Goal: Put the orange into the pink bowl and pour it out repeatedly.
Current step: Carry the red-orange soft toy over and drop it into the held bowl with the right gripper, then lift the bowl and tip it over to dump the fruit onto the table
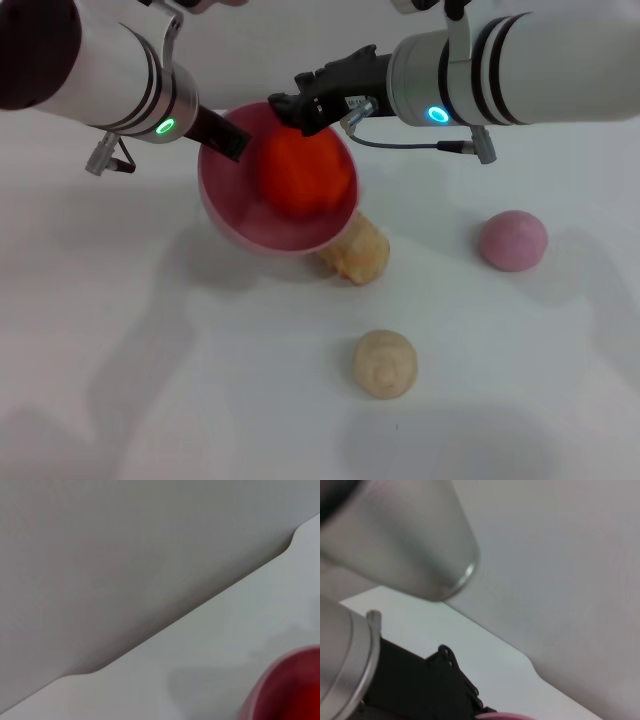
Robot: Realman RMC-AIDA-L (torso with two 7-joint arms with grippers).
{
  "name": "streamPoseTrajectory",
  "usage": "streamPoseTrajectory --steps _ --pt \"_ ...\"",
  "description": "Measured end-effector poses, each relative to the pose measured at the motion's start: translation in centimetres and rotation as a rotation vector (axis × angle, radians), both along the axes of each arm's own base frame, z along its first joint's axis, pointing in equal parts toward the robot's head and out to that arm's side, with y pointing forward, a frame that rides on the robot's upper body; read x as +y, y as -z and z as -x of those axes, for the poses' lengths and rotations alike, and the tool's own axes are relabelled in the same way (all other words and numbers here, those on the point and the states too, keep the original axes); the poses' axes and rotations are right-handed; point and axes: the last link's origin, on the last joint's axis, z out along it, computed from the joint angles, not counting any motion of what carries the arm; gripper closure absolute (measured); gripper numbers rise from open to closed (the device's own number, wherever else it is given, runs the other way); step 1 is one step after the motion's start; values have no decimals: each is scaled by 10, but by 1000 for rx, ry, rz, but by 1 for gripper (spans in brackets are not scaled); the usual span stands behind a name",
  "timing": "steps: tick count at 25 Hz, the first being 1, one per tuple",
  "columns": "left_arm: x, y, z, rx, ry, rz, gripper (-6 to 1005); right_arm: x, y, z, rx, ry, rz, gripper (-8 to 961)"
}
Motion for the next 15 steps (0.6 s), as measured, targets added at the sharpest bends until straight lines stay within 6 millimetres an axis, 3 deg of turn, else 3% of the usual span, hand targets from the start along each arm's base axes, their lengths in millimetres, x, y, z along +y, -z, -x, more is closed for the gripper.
streamPoseTrajectory --steps 6,9,15 --pt "0 -1 2 0 -2 -3 960 -4 -6 1 22 -2 -13 610" --pt "2 -3 2 7 3 -14 961 -3 -20 -6 45 48 -62 484" --pt "3 -6 4 33 40 -18 960 11 -81 -67 -17 270 -302 337"
